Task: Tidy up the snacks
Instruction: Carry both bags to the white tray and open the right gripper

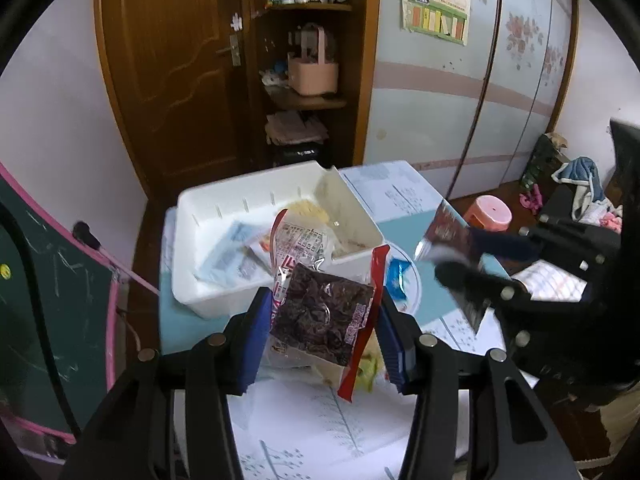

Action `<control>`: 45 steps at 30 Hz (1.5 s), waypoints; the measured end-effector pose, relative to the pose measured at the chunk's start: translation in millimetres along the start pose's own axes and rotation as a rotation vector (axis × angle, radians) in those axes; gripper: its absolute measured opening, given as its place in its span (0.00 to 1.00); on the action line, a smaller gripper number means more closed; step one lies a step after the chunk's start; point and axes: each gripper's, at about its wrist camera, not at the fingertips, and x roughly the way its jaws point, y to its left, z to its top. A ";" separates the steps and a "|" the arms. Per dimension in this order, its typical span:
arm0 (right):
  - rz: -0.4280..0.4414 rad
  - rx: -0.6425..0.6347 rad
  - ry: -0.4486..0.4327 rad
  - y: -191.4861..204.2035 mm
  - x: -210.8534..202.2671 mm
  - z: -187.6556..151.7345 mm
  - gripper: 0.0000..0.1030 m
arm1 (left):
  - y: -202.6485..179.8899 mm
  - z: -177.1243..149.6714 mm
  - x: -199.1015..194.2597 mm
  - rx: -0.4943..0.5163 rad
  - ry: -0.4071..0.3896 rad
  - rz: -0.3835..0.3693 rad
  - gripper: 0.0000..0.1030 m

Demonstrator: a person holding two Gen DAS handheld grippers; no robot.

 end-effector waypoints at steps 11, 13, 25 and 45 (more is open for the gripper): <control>-0.080 0.045 -0.111 -18.6 -11.3 78.4 0.32 | 26.5 56.8 -4.1 0.007 -0.059 0.127 0.47; -0.092 0.055 -0.125 -22.6 -10.0 90.5 0.32 | 34.5 69.9 -2.2 -0.003 -0.073 0.149 0.47; -0.124 0.134 -0.132 -44.2 31.6 130.8 0.32 | 63.2 116.5 43.3 -0.034 -0.088 0.268 0.48; -0.111 0.261 0.022 -69.5 127.5 115.2 0.66 | 89.7 103.7 157.7 -0.083 0.066 0.317 0.98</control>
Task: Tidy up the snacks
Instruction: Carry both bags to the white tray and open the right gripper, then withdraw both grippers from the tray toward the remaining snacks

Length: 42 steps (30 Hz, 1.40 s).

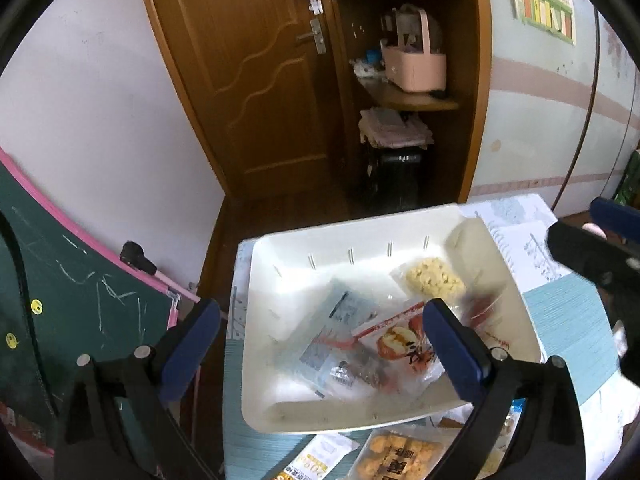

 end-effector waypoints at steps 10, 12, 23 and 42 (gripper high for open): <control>-0.019 -0.009 0.028 -1.8 -5.1 -8.0 0.66 | -4.2 -15.0 -5.4 0.028 0.036 -0.026 0.98; -0.024 -0.008 0.033 -1.0 -7.6 -10.5 0.66 | -3.9 -16.4 -11.4 0.033 0.032 -0.027 0.98; -0.029 -0.007 0.047 0.2 -23.3 -21.5 0.66 | -5.0 -26.1 -41.1 0.055 0.022 -0.029 0.98; -0.030 -0.001 0.067 2.7 -77.1 -81.5 0.66 | -8.9 -89.0 -115.2 0.096 -0.019 -0.100 0.98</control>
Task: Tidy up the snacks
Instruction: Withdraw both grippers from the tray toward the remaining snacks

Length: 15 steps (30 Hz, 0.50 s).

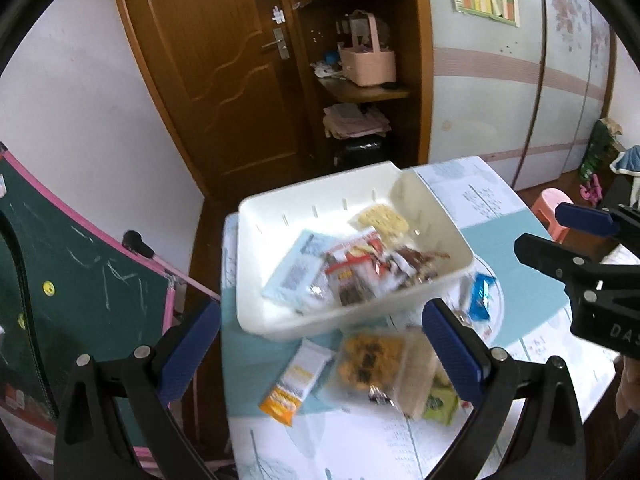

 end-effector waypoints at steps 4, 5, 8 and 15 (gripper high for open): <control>-0.008 0.011 0.023 -6.5 -2.3 -26.5 0.66 | -5.6 -28.4 -3.1 -0.008 0.018 -0.029 0.98; -0.010 0.015 0.032 -8.6 -2.1 -33.8 0.66 | -6.5 -33.9 -2.6 -0.011 0.022 -0.031 0.98; -0.018 0.031 0.061 -15.9 1.4 -55.9 0.66 | -10.7 -53.8 0.6 -0.014 0.037 -0.047 0.98; -0.040 0.069 0.158 -31.7 26.7 -105.1 0.66 | -14.7 -91.7 29.9 -0.063 0.135 -0.091 0.98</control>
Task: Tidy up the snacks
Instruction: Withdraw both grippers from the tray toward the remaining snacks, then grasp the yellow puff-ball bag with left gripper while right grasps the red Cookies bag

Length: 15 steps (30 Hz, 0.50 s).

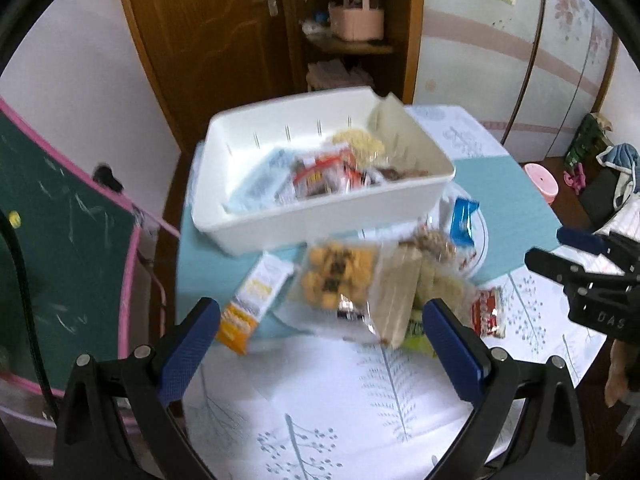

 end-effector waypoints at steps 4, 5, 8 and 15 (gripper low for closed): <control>-0.020 0.047 0.078 -13.8 26.8 -25.0 0.66 | 4.4 -15.4 19.3 -0.018 0.043 0.006 0.98; -0.024 0.059 0.096 -16.2 32.1 -30.5 0.66 | 4.7 -17.9 22.7 -0.018 0.050 0.009 0.98; -0.021 0.100 0.169 -22.3 53.8 -47.3 0.66 | 5.2 -26.7 34.6 -0.019 0.076 0.012 0.98; -0.005 0.105 0.252 -4.9 90.1 -64.2 0.66 | 4.7 -38.2 55.7 -0.018 0.117 0.011 0.98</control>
